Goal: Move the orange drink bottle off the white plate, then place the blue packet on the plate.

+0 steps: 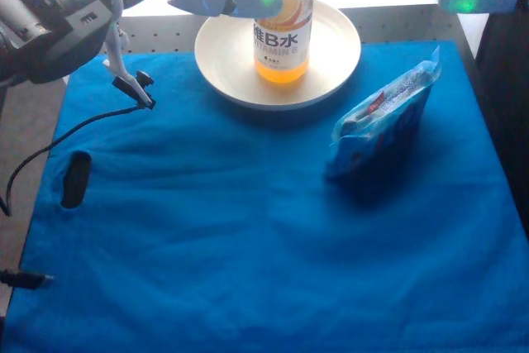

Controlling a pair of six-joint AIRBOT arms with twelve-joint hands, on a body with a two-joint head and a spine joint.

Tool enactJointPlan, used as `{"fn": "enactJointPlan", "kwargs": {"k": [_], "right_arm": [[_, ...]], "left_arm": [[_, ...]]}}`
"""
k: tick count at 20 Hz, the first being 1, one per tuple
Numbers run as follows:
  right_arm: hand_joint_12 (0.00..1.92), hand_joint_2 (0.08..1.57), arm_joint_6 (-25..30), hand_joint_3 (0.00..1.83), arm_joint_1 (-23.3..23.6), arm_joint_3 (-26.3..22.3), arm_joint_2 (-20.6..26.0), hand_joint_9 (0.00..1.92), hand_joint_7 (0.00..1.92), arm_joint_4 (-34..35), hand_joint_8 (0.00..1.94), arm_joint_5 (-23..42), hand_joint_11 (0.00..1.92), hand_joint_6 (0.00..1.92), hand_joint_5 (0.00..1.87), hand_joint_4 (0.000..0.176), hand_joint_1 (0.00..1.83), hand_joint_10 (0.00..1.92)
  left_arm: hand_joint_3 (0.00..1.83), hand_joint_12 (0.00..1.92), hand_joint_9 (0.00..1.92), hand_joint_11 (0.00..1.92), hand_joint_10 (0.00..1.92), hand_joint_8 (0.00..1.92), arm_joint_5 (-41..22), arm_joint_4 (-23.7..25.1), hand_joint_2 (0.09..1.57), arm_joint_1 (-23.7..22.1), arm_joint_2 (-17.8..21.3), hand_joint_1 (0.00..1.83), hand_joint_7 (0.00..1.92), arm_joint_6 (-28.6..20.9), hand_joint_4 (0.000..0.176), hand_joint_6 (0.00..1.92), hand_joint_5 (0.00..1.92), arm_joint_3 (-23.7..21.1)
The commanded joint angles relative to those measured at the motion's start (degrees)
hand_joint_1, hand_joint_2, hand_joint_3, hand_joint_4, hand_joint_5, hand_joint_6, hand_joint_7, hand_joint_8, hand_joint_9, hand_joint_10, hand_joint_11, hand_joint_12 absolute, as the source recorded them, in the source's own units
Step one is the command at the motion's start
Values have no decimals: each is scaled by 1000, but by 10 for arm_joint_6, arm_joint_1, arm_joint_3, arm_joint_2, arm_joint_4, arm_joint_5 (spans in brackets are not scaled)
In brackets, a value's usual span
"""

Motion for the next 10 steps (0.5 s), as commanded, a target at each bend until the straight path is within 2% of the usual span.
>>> {"fn": "enactJointPlan", "kwargs": {"k": [1, 2, 3, 5, 6, 7, 8, 9, 10], "right_arm": [[288, 715, 5, 2, 10, -1, 0, 139, 278, 29, 3, 57, 0, 0, 125, 108, 738, 0], [395, 734, 5, 2, 10, -1, 0, 152, 278, 29, 1, 57, 0, 1, 120, 98, 725, 2], [417, 732, 5, 0, 10, -1, 0, 158, 278, 29, 1, 57, 0, 2, 122, 102, 737, 4], [383, 731, 5, 0, 12, -1, 0, 162, 283, 29, 2, 57, 0, 5, 141, 112, 755, 4], [344, 745, 5, 3, 12, -1, 0, 153, 273, 29, 2, 57, 0, 2, 139, 106, 758, 2], [370, 741, 5, 0, 12, -1, 0, 167, 286, 29, 5, 57, 0, 3, 146, 102, 749, 6], [375, 743, 5, 1, 12, -1, 0, 167, 286, 29, 4, 57, 0, 2, 145, 99, 748, 5], [307, 760, 5, 5, 12, -1, 0, 143, 269, 29, 4, 57, 0, 2, 132, 85, 764, 6], [276, 763, 5, 4, 13, -1, 0, 139, 264, 29, 2, 57, 0, 0, 126, 92, 755, 4]], "left_arm": [[0, 16, 151, 38, 17, 8, -51, -14, 671, -2, -2, 630, 137, -11, 113, 0, 0, 6], [0, 13, 155, 29, 16, 9, -51, -9, 655, -2, -5, 605, 145, -13, 105, 0, 0, 6], [0, 13, 154, 29, 13, 6, -53, -5, 665, -2, -7, 619, 140, -19, 91, 0, 0, 7], [0, 7, 141, 13, 5, 6, -57, 5, 655, -2, -10, 614, 146, -33, 98, 0, 0, 8], [0, 21, 139, 45, 4, 12, -62, 11, 647, -2, -13, 595, 165, -37, 84, 0, 0, 8], [0, 29, 147, 61, 7, 17, -63, 17, 655, -2, -14, 560, 183, -41, 57, 0, 0, 8], [3, 5, 142, 11, 4, 15, -66, 23, 671, -1, -17, 540, 187, -46, 55, 0, 0, 8], [7, 0, 141, 1, 3, 14, -69, 27, 682, 0, -20, 505, 192, -52, 63, 0, 0, 9], [1, 0, 146, 0, 4, 11, -72, 33, 671, 0, -24, 500, 187, -60, 79, 0, 0, 11]]}}
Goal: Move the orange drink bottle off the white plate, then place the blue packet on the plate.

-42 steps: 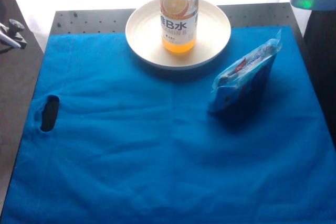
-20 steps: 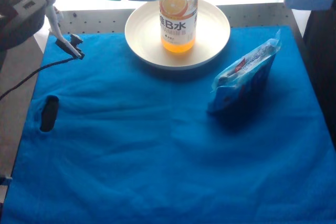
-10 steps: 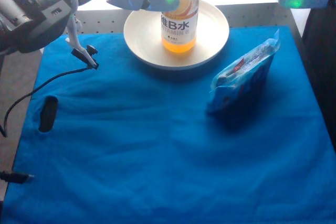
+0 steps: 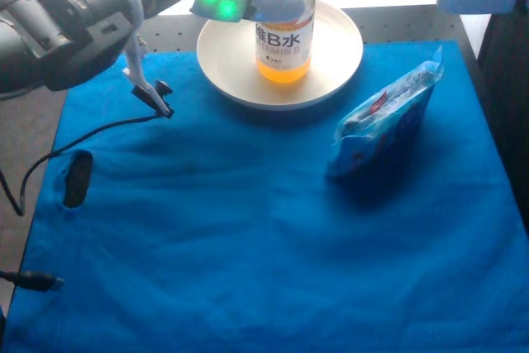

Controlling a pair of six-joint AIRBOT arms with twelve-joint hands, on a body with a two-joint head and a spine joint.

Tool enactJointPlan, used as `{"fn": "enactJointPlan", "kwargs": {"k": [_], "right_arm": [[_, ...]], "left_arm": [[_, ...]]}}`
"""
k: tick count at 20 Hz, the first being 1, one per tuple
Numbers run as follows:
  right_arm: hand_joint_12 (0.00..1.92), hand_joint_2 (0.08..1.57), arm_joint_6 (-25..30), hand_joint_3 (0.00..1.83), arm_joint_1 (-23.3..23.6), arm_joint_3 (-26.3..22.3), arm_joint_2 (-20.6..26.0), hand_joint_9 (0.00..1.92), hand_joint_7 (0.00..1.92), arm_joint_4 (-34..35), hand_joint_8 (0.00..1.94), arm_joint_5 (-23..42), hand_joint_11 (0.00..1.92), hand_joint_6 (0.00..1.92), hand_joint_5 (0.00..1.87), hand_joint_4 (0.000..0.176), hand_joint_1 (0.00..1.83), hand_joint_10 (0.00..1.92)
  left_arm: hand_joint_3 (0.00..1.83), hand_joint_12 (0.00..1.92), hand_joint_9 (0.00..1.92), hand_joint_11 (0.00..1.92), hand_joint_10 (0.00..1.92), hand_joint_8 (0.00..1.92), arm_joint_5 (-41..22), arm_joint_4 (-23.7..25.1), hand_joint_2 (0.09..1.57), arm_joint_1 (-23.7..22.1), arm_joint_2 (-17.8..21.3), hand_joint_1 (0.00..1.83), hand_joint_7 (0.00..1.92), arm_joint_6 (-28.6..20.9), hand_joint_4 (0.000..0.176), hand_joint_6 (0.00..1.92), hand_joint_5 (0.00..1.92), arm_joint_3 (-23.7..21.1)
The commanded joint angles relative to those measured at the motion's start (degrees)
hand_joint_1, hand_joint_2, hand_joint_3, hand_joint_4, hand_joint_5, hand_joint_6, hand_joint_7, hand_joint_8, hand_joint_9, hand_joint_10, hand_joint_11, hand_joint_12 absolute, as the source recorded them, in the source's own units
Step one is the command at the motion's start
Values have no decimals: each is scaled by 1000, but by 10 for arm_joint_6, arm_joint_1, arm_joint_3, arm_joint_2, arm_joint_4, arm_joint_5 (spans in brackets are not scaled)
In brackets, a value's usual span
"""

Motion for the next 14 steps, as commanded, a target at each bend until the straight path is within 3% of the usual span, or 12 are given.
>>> {"fn": "enactJointPlan", "kwargs": {"k": [1, 2, 5, 7, 9, 10, 11, 13, 14], "right_arm": [[274, 756, 5, 0, 13, 0, 0, 147, 265, 32, 2, 58, 0, 3, 133, 98, 758, 7], [275, 756, 4, 0, 14, 0, 0, 152, 261, 32, 1, 58, 0, 4, 136, 98, 767, 8], [282, 768, 4, 2, 15, 0, -1, 150, 271, 32, 4, 58, 0, 1, 134, 97, 746, 2], [292, 762, 4, 0, 15, 0, -1, 154, 281, 32, 4, 58, 0, 2, 139, 110, 728, 2], [290, 766, 3, 0, 16, 0, -2, 158, 290, 32, 3, 58, 0, 1, 136, 96, 724, 3], [295, 758, 3, 0, 16, 0, -2, 158, 294, 32, 4, 58, 0, 3, 142, 113, 748, 2], [297, 764, 3, 0, 17, 0, -2, 158, 290, 32, 2, 58, 0, 2, 141, 115, 747, 2], [296, 760, 3, 0, 17, 0, -3, 148, 274, 32, 0, 58, 0, 0, 134, 119, 745, 0], [294, 759, 3, 0, 17, 0, -4, 149, 274, 32, 0, 58, 0, 0, 127, 112, 744, 1]], "left_arm": [[1, 0, 136, 0, 0, 4, -66, -11, 669, -1, -4, 487, 174, -15, 86, 0, 0, 6], [0, 15, 121, 35, 0, 0, -71, -2, 648, -1, -8, 523, 145, -25, 101, 0, 0, 8], [0, 34, 204, 81, 8, 2, -84, 29, 605, -1, -14, 587, 174, -50, 103, 0, 0, 9], [0, 31, 205, 74, 5, 4, -92, 36, 590, -2, -18, 576, 182, -56, 107, 0, 0, 9], [0, 26, 190, 62, 0, 6, -93, 40, 569, -2, -21, 585, 189, -59, 86, 0, 0, 9], [0, 27, 196, 65, 3, 9, -94, 41, 566, -2, -22, 590, 198, -60, 75, 0, 0, 9], [0, 30, 202, 73, 5, 10, -96, 42, 556, -2, -24, 587, 204, -62, 68, 0, 0, 9], [0, 28, 218, 68, 10, 19, -96, 43, 574, -2, -27, 558, 233, -63, 31, 0, 0, 9], [1, 40, 256, 93, 9, 14, -96, 43, 606, -2, -27, 566, 307, -63, 9, 5, 65, 9]]}}
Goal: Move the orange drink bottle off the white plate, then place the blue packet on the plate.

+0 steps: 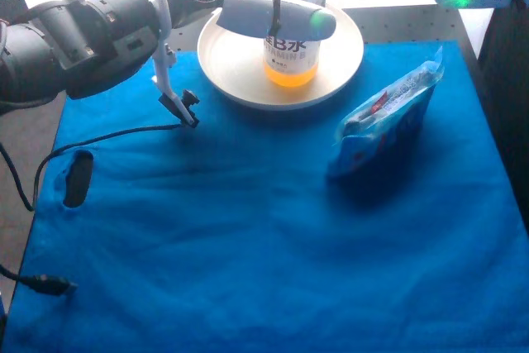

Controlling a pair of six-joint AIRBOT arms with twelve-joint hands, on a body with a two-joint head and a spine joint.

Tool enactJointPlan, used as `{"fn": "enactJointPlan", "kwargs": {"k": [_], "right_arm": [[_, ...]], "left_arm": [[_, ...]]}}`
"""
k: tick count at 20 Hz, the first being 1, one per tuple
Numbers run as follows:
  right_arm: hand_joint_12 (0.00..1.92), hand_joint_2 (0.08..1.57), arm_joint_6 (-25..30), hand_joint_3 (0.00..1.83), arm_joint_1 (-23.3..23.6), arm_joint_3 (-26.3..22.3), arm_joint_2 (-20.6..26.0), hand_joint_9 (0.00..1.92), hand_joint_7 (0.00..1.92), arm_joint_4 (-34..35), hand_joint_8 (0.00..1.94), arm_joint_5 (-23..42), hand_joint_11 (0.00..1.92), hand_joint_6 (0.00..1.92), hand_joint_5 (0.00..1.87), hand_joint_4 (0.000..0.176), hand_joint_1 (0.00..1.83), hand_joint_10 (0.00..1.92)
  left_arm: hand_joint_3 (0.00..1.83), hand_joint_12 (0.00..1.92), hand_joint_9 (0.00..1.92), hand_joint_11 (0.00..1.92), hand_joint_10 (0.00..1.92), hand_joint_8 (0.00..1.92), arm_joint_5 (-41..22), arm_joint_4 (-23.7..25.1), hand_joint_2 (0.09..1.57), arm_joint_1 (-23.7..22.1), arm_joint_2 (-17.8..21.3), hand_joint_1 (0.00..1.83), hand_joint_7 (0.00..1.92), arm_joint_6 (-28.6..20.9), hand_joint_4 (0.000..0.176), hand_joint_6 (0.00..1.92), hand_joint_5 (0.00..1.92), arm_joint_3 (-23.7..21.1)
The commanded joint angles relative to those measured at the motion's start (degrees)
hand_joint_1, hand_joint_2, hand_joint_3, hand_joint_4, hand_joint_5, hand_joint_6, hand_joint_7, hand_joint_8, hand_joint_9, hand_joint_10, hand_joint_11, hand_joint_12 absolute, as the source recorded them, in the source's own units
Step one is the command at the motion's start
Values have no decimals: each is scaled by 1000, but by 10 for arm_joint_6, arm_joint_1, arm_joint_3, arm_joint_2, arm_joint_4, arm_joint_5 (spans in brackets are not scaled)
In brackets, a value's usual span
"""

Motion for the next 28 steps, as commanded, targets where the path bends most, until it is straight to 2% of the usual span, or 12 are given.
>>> {"fn": "enactJointPlan", "kwargs": {"k": [1, 4, 5, 6, 12, 14, 18, 19, 22, 26, 27, 28], "right_arm": [[292, 758, 4, 0, 10, 0, -2, 153, 272, 32, 0, 58, 0, 0, 119, 107, 731, 2], [272, 781, 4, 7, 11, 0, -2, 146, 269, 32, 0, 58, 0, 1, 112, 91, 702, 0], [271, 779, 4, 5, 11, 0, -2, 148, 265, 32, 0, 58, 0, 1, 114, 90, 703, 1], [305, 779, 4, 3, 11, 0, -2, 157, 274, 32, 2, 58, 0, 1, 113, 84, 708, 4], [368, 789, 4, 2, 11, -1, -2, 201, 315, 32, 2, 58, 0, 0, 122, 84, 698, 2], [414, 780, 3, 0, 11, -1, -2, 217, 327, 31, 3, 58, 0, 2, 130, 78, 682, 5], [462, 762, 3, 0, 11, -1, -2, 226, 348, 31, 4, 58, 0, 3, 149, 84, 702, 4], [448, 753, 3, 0, 11, -1, -2, 223, 346, 31, 1, 58, 0, 2, 153, 91, 701, 2], [239, 754, 3, 0, 11, -3, -2, 166, 300, 31, 1, 58, 0, 0, 147, 76, 755, 1], [265, 771, 3, 2, 11, -6, -2, 149, 274, 32, 1, 58, 0, 0, 116, 81, 756, 1], [290, 765, 3, 0, 11, -6, -2, 153, 278, 32, 2, 57, 0, 0, 113, 83, 745, 2], [315, 764, 3, 0, 11, -6, -2, 150, 282, 33, 2, 57, 0, 0, 111, 82, 719, 1]], "left_arm": [[6, 59, 322, 137, 11, 11, -59, -21, 671, -3, -5, 591, 394, -7, 3, 10, 159, 4], [17, 736, 876, 522, 42, 23, -68, -21, 1042, -3, -7, 1018, 902, -17, 0, 25, 699, 5], [11, 1112, 1023, 603, 83, 820, -71, -21, 1112, -3, -7, 1196, 1022, -20, 0, 835, 807, 6], [2, 1242, 1178, 798, 216, 1020, -74, -21, 1123, -3, -7, 1226, 1021, -23, 0, 929, 886, 7], [0, 1252, 1161, 716, 283, 896, -91, -35, 1105, -3, -5, 1225, 1066, -31, 7, 992, 942, 15], [1, 1494, 986, 745, 848, 863, -103, -44, 1098, -3, 0, 1223, 1045, -32, 34, 987, 987, 15], [0, 1339, 977, 532, 319, 1096, -136, -71, 1114, -7, 21, 1216, 925, -33, 21, 848, 1046, 6], [6, 1788, 560, 184, 980, 1339, -141, -71, 1129, -7, 31, 1236, 829, -33, 0, 665, 1094, -3], [0, 1383, 884, 558, 633, 1145, -161, -72, 1111, -9, 58, 1227, 955, -32, 0, 749, 1049, -27], [1, 1398, 793, 433, 480, 1247, -204, -68, 1148, -9, 104, 1212, 797, -32, 0, 918, 1030, -77], [0, 1444, 720, 326, 513, 687, -213, -65, 1124, -8, 116, 1097, 751, -31, 16, 970, 985, -89], [0, 1826, 548, 283, 1248, 873, -226, -65, 1119, -6, 129, 1063, 761, -27, 57, 981, 976, -103]]}}
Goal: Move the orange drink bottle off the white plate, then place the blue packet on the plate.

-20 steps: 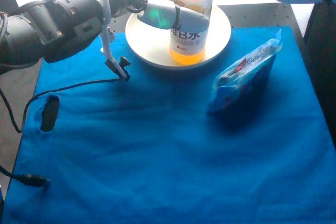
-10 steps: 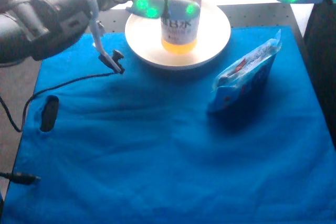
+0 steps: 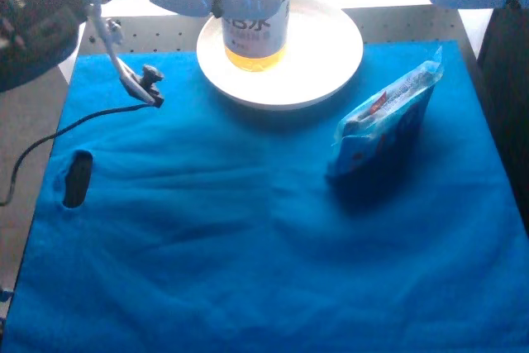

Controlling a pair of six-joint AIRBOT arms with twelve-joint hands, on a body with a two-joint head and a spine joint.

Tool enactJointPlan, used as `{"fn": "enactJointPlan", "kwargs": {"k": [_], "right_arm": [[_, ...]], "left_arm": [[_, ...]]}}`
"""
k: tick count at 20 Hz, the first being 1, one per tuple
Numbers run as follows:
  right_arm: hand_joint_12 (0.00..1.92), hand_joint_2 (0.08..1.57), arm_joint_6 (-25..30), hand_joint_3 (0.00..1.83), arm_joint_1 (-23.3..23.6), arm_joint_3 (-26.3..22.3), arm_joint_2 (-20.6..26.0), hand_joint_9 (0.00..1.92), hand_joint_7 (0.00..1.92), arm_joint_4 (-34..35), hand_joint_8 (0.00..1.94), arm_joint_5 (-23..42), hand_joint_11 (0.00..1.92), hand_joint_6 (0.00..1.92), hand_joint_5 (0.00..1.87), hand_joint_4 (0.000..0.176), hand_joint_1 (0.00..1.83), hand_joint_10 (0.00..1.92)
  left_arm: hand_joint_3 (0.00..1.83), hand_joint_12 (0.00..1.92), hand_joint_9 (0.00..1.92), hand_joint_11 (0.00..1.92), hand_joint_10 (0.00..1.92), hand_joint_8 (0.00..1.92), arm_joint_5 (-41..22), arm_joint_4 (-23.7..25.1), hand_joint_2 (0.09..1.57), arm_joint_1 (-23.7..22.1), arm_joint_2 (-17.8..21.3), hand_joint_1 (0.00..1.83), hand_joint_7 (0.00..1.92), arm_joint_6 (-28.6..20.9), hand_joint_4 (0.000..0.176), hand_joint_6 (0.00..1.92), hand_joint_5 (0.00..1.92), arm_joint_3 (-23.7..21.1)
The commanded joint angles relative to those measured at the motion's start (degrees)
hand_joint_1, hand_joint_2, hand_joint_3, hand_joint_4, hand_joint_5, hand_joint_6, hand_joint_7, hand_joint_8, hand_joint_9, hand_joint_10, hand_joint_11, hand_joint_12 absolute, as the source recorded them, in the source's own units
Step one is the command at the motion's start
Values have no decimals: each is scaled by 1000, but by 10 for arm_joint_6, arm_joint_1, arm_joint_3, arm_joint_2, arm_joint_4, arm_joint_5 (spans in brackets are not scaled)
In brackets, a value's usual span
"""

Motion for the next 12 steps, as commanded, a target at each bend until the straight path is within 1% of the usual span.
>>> {"fn": "enactJointPlan", "kwargs": {"k": [1, 2, 3, 4, 5, 6, 7, 8, 9, 10, 11, 12], "right_arm": [[289, 770, 3, 1, 9, 0, -1, 143, 274, 35, 3, 57, 0, 0, 113, 80, 714, 1], [233, 771, 3, 1, 9, 0, -1, 136, 272, 37, 2, 57, 0, 0, 114, 84, 721, 1], [224, 769, 3, 0, 9, 0, -1, 140, 265, 37, 0, 57, 0, 2, 118, 89, 712, 2], [288, 766, 3, 3, 9, 0, -1, 159, 283, 37, 1, 57, 0, 0, 103, 81, 713, 6], [288, 766, 3, 3, 9, 0, -1, 159, 283, 38, 1, 57, 0, 0, 103, 81, 713, 6], [308, 766, 3, 2, 9, 0, 0, 169, 292, 38, 3, 57, 0, 0, 97, 75, 707, 7], [341, 778, 3, 4, 9, 0, 0, 174, 294, 38, 2, 57, 0, 0, 97, 71, 711, 6], [317, 783, 3, 3, 9, 0, 0, 148, 273, 38, 0, 57, 0, 0, 87, 77, 688, 1], [311, 779, 3, 1, 9, 0, 1, 143, 268, 38, 0, 57, 0, 3, 92, 85, 682, 0], [310, 776, 3, 0, 9, 0, 1, 141, 266, 38, 0, 57, 0, 2, 90, 82, 681, 0], [311, 780, 3, 1, 9, -1, 1, 148, 269, 38, 1, 57, 0, 1, 87, 75, 679, 3], [293, 781, 3, 1, 9, -1, 1, 152, 274, 38, 2, 57, 0, 0, 87, 77, 685, 3]], "left_arm": [[0, 1795, 461, 185, 1177, 695, -87, -42, 1111, -7, 12, 1027, 740, -6, 146, 976, 977, -8], [0, 1682, 491, 142, 987, 501, -99, -42, 1096, -5, 25, 1027, 805, -1, 170, 935, 1001, -22], [5, 1595, 562, 252, 949, 1158, -108, -40, 1131, -2, 38, 1177, 828, 1, 0, 807, 1029, -36], [2, 1220, 874, 601, 653, 1166, -120, -36, 1121, 2, 53, 1218, 937, 1, 0, 815, 1010, -52], [2, 1220, 874, 601, 653, 1166, -122, -36, 1121, 5, 58, 1218, 937, 2, 0, 815, 1010, -57], [0, 1216, 948, 655, 595, 1137, -130, -36, 1115, 11, 69, 1229, 973, 5, 0, 794, 1008, -69], [1, 1232, 971, 687, 586, 1164, -139, -36, 1121, 14, 79, 1232, 969, 7, 0, 813, 986, -80], [4, 1321, 940, 668, 720, 1231, -144, -35, 1127, 18, 88, 1241, 950, 9, 0, 785, 979, -90], [4, 1391, 909, 650, 860, 1252, -147, -34, 1127, 22, 100, 1249, 948, 17, 0, 751, 988, -105], [3, 1518, 842, 613, 1091, 1336, -150, -33, 1146, 26, 108, 1247, 907, 23, 0, 761, 961, -114], [0, 1542, 807, 581, 1152, 1350, -152, -30, 1151, 30, 114, 1247, 900, 24, 0, 774, 952, -122], [1, 1589, 790, 568, 1172, 1351, -148, -28, 1156, 34, 120, 1246, 902, 27, 0, 811, 926, -128]]}}
